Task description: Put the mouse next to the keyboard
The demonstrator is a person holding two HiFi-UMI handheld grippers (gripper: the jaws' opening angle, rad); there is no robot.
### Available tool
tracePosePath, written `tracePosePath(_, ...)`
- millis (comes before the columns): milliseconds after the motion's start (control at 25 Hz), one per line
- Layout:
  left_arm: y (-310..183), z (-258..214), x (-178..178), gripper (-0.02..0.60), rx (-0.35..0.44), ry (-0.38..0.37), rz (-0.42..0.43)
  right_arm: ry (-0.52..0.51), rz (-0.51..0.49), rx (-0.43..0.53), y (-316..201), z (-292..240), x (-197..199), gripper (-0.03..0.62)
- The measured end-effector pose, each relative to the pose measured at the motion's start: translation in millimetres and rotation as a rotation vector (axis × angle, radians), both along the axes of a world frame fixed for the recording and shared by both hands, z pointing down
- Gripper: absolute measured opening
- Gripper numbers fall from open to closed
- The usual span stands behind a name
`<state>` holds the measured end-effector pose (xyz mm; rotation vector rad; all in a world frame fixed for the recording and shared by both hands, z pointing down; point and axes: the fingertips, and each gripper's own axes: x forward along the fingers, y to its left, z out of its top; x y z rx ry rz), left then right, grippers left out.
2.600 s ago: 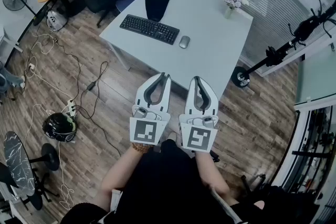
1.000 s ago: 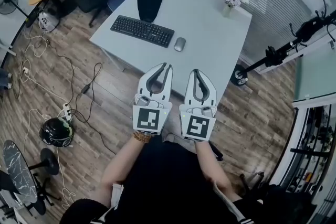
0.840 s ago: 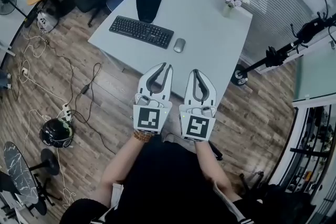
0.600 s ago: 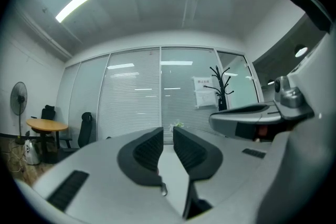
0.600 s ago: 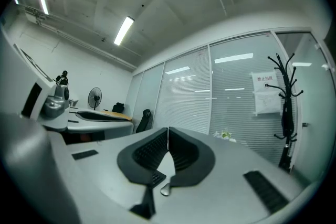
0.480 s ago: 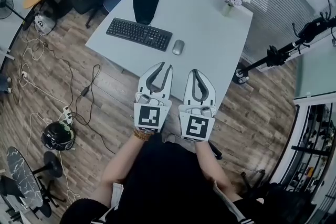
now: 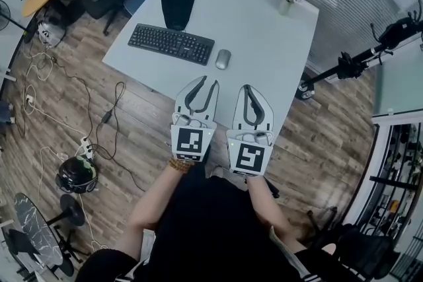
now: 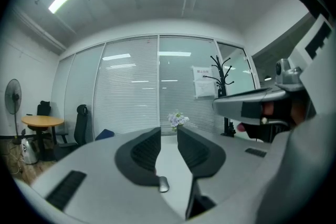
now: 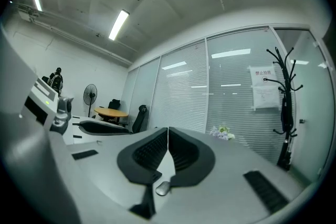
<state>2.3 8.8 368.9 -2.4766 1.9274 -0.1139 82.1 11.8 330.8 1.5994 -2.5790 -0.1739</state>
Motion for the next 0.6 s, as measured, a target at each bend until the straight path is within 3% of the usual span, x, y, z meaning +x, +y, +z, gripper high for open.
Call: tracePosePath(600,-54.1,54.9,-6.0,0.132,-0.092,0.010,0.027,0.031,0.041,-0.057,-37.3,29.0,-5.8,0.002)
